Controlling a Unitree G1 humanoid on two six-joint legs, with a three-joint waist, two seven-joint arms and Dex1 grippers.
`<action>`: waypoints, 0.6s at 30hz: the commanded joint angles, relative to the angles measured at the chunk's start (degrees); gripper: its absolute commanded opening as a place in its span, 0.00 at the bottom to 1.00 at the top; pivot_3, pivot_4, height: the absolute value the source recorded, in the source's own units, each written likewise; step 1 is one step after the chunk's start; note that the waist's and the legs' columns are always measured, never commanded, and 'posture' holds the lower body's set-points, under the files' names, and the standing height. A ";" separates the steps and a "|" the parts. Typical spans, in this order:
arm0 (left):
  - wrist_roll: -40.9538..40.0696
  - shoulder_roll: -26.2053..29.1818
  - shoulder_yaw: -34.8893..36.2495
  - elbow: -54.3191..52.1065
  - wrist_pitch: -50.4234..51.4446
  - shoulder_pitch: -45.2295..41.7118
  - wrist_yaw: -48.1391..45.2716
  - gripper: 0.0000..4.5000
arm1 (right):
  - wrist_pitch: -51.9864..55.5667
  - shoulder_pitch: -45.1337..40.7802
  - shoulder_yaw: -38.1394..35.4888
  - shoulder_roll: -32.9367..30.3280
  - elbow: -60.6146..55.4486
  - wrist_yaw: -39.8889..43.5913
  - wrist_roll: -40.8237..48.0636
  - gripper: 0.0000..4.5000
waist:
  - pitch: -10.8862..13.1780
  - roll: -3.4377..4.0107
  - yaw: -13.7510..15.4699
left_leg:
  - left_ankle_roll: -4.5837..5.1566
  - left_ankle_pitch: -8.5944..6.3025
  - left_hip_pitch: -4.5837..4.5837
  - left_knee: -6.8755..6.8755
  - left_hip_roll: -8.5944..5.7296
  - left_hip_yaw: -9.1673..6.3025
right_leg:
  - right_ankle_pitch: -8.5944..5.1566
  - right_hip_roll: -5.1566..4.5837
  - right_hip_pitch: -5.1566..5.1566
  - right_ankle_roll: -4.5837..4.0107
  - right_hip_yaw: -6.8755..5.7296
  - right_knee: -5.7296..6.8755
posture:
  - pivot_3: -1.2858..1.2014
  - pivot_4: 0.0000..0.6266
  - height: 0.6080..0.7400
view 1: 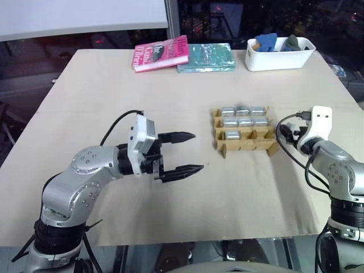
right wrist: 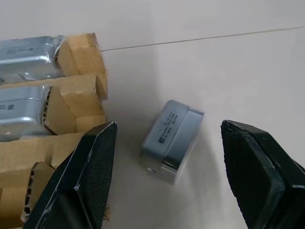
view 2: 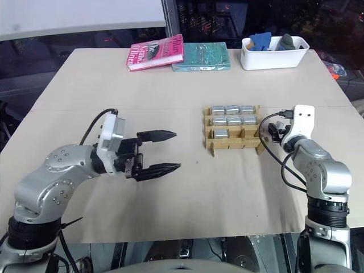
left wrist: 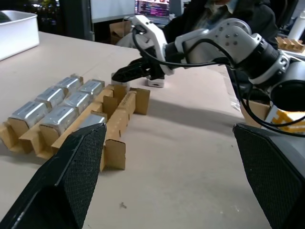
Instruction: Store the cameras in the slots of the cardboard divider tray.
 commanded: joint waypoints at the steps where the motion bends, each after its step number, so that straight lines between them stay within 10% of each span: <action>1: -0.72 0.85 0.89 -2.11 -1.65 0.31 -0.20 0.98 | -0.71 -1.49 0.08 -0.10 0.61 0.50 -1.57 0.77 | 0.00 0.00 0.03 | 0.00 0.00 0.00 0.00 0.00 0.00 | 0.00 0.00 0.00 0.00 0.00 0.00 | 0.52 0.24 1.00; 8: -0.99 1.05 1.16 -2.41 -2.29 1.23 0.83 0.98 | -1.07 -2.67 0.32 -0.76 3.60 1.84 -3.81 0.77 | 0.01 0.01 0.01 | 0.00 0.00 -0.01 -0.03 0.00 0.02 | 0.00 0.00 -0.03 0.00 0.01 -0.01 | 0.52 0.24 1.00; 15: -0.84 0.97 1.07 -2.39 -3.16 2.25 1.37 1.00 | -1.79 -3.50 1.15 -2.34 5.67 4.32 -6.38 0.19 | 0.01 0.01 0.00 | 0.01 0.00 -0.01 -0.05 0.00 0.03 | 0.00 -0.01 -0.03 0.00 0.02 -0.03 | 0.52 0.24 1.00; 18: -0.80 0.88 0.89 -2.19 -3.46 2.24 1.61 1.00 | -1.76 -3.54 1.33 -3.44 6.01 5.58 -7.26 0.17 | 0.01 0.01 -0.01 | 0.01 0.00 -0.01 -0.05 0.01 0.03 | 0.00 -0.01 -0.03 0.00 0.03 -0.03 | 0.52 0.24 1.00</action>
